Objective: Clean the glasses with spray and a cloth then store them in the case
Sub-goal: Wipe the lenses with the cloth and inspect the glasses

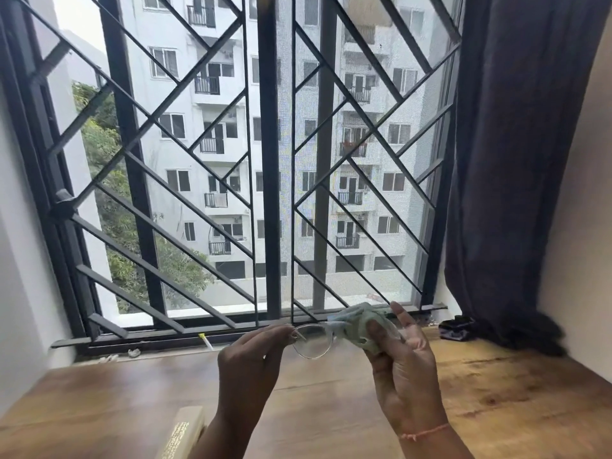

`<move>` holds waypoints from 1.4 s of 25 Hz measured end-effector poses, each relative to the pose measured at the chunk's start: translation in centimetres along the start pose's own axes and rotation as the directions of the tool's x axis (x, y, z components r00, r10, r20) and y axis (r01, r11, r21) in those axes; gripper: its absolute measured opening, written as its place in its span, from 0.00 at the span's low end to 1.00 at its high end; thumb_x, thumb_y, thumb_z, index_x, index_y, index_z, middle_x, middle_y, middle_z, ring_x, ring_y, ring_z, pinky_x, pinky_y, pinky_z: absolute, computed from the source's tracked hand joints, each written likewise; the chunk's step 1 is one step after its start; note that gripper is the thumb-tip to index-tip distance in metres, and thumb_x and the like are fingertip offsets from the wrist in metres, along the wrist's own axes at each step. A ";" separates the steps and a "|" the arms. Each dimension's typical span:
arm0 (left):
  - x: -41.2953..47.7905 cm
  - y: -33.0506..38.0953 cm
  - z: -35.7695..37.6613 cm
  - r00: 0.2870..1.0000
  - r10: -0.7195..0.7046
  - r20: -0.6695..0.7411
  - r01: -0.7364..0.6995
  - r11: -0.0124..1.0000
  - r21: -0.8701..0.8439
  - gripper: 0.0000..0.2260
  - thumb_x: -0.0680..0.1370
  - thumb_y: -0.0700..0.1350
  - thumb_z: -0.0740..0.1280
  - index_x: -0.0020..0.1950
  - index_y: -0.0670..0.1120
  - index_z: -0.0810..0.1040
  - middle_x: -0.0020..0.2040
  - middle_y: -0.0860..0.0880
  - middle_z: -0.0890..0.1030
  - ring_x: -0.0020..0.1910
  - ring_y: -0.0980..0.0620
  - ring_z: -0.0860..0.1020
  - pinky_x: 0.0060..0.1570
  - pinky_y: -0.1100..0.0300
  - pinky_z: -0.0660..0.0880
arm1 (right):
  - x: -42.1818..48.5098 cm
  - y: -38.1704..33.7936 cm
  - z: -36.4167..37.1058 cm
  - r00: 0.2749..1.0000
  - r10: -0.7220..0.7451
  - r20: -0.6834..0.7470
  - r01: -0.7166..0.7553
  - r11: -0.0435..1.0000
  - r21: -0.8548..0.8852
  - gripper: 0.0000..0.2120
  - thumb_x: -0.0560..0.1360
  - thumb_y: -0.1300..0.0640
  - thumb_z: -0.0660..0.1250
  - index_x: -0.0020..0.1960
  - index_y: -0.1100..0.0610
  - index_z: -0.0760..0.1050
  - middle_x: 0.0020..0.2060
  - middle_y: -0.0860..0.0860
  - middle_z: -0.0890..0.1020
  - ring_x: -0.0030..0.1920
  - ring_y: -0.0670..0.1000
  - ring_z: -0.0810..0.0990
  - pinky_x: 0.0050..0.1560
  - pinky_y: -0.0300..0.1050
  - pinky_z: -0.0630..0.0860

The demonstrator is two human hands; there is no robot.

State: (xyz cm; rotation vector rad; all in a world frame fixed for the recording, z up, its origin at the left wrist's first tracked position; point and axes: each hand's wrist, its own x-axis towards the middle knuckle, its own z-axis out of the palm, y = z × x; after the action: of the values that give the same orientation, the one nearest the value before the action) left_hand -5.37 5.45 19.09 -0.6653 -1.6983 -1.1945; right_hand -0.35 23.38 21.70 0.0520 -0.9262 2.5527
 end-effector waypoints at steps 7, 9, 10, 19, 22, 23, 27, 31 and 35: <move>-0.3 0.8 0.2 0.999 0.038 0.020 -0.038 0.999 -0.013 0.07 0.69 0.44 0.67 0.47 0.50 0.79 0.44 0.60 0.82 0.44 0.70 0.78 0.44 0.74 0.75 | -0.6 0.7 0.9 1.000 0.020 -0.011 -0.021 0.996 -0.083 0.50 0.44 0.68 0.80 0.65 0.58 0.68 0.42 0.60 0.82 0.39 0.53 0.82 0.34 0.43 0.81; -0.3 1.0 0.3 0.998 0.061 0.029 -0.061 0.998 -0.020 0.07 0.69 0.44 0.67 0.47 0.50 0.78 0.49 0.64 0.78 0.45 0.73 0.77 0.45 0.75 0.74 | -0.4 0.5 1.2 0.999 -0.019 -0.047 0.015 0.995 -0.094 0.43 0.51 0.69 0.76 0.65 0.59 0.68 0.39 0.56 0.83 0.36 0.51 0.82 0.32 0.41 0.80; -0.4 1.0 0.3 0.997 0.071 0.027 -0.070 0.997 -0.023 0.07 0.69 0.44 0.68 0.46 0.50 0.78 0.49 0.64 0.77 0.45 0.73 0.77 0.45 0.75 0.74 | -0.3 0.2 1.3 0.998 -0.034 -0.055 0.029 0.996 -0.086 0.39 0.55 0.70 0.74 0.65 0.59 0.68 0.37 0.55 0.84 0.35 0.50 0.82 0.32 0.40 0.80; -0.6 0.4 -0.2 0.999 0.048 0.011 -0.048 0.998 0.027 0.08 0.69 0.46 0.68 0.38 0.44 0.85 0.40 0.56 0.82 0.45 0.76 0.75 0.46 0.78 0.72 | -0.5 -0.7 1.0 0.998 0.024 -0.055 -0.023 1.000 0.018 0.40 0.56 0.71 0.70 0.67 0.60 0.65 0.38 0.57 0.84 0.33 0.50 0.83 0.26 0.38 0.77; -0.7 0.2 -0.3 1.000 0.031 0.003 -0.031 0.999 0.016 0.07 0.69 0.45 0.68 0.38 0.44 0.85 0.39 0.55 0.83 0.45 0.74 0.77 0.46 0.77 0.72 | -1.1 -0.1 0.8 0.998 0.056 0.003 -0.056 0.998 -0.017 0.46 0.51 0.74 0.71 0.68 0.58 0.64 0.36 0.58 0.84 0.33 0.50 0.83 0.28 0.38 0.79; -0.7 0.2 -0.3 1.000 0.029 -0.002 -0.029 1.000 0.010 0.07 0.69 0.45 0.68 0.38 0.45 0.85 0.39 0.56 0.83 0.45 0.73 0.77 0.46 0.77 0.73 | -1.2 0.1 0.9 0.998 0.062 0.011 -0.061 0.998 -0.035 0.48 0.50 0.73 0.72 0.68 0.57 0.63 0.37 0.58 0.84 0.34 0.51 0.83 0.29 0.39 0.79; -0.7 0.6 -0.2 0.999 0.052 -0.001 -0.052 0.998 -0.023 0.05 0.69 0.44 0.68 0.44 0.49 0.81 0.41 0.57 0.82 0.44 0.69 0.79 0.45 0.74 0.74 | -0.8 0.5 1.5 0.999 0.030 -0.027 -0.032 0.997 -0.070 0.52 0.49 0.70 0.77 0.70 0.56 0.63 0.46 0.63 0.82 0.40 0.55 0.82 0.34 0.42 0.81; -0.6 0.4 -0.1 0.998 0.067 -0.011 -0.068 0.997 -0.025 0.06 0.69 0.43 0.69 0.45 0.49 0.80 0.41 0.55 0.83 0.43 0.65 0.80 0.44 0.72 0.76 | 0.2 -0.6 2.0 0.997 -0.026 -0.070 0.023 0.999 -0.033 0.47 0.53 0.69 0.73 0.70 0.59 0.61 0.39 0.58 0.84 0.35 0.50 0.82 0.30 0.39 0.79; -0.6 0.2 -0.1 0.999 0.041 -0.019 -0.042 0.999 -0.032 0.04 0.69 0.44 0.69 0.42 0.47 0.83 0.41 0.56 0.83 0.43 0.66 0.80 0.45 0.73 0.75 | 0.4 -1.1 1.6 0.997 0.009 -0.082 -0.008 1.000 0.021 0.44 0.57 0.66 0.74 0.70 0.60 0.62 0.44 0.60 0.82 0.33 0.49 0.82 0.27 0.38 0.78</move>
State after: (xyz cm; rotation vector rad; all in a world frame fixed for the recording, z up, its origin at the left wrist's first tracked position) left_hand -4.92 5.44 18.64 -0.7042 -1.6456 -1.1973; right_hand -0.45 23.25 23.65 -0.0502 -0.8714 2.5518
